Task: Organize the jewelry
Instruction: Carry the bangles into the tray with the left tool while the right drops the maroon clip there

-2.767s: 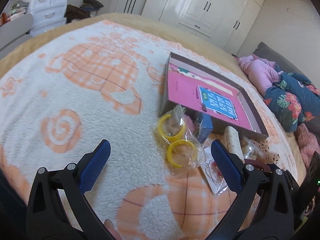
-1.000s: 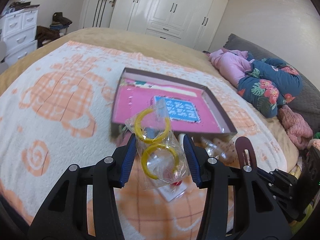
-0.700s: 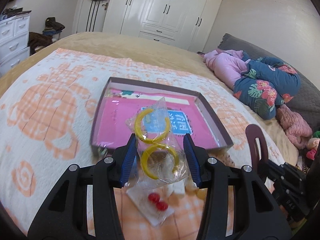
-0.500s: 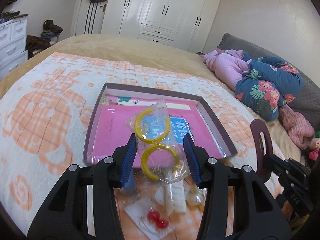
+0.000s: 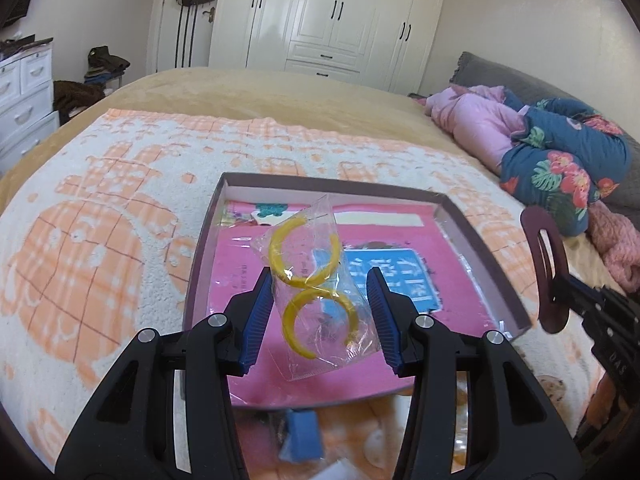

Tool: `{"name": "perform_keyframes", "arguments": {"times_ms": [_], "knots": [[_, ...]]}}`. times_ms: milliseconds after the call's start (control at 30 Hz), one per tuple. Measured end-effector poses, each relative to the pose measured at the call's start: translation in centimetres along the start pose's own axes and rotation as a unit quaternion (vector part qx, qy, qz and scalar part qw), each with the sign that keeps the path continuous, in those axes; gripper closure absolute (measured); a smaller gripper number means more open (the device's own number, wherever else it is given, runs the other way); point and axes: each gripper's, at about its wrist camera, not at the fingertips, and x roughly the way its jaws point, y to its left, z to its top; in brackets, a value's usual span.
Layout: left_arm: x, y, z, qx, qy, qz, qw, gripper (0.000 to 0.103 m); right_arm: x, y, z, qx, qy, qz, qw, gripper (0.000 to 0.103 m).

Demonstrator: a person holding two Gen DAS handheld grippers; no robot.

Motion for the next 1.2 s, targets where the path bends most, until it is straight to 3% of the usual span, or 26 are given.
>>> {"name": "perform_keyframes", "arguments": {"times_ms": [600, 933, 1033, 1200], "knots": [[2.7, 1.4, -0.7, 0.002, 0.037, 0.012, 0.9993, 0.064, 7.6, -1.1, 0.4, 0.017, 0.075, -0.039, 0.996, 0.091], [2.8, 1.4, -1.0, 0.003, 0.038, 0.016, 0.9991, 0.061, 7.8, -1.8, -1.0, 0.025, 0.093, -0.04, 0.995, 0.091], [2.4, 1.3, -1.1, 0.006, 0.032, 0.018, 0.9993, 0.054, 7.4, -1.8, -1.1, 0.028, 0.089, -0.04, 0.995, 0.091], [1.6, 1.3, -1.0, 0.007, 0.022, 0.019, 0.9996, 0.052, 6.3, -1.9, -0.9, 0.032, 0.072, -0.041, 0.996, 0.088]]}}
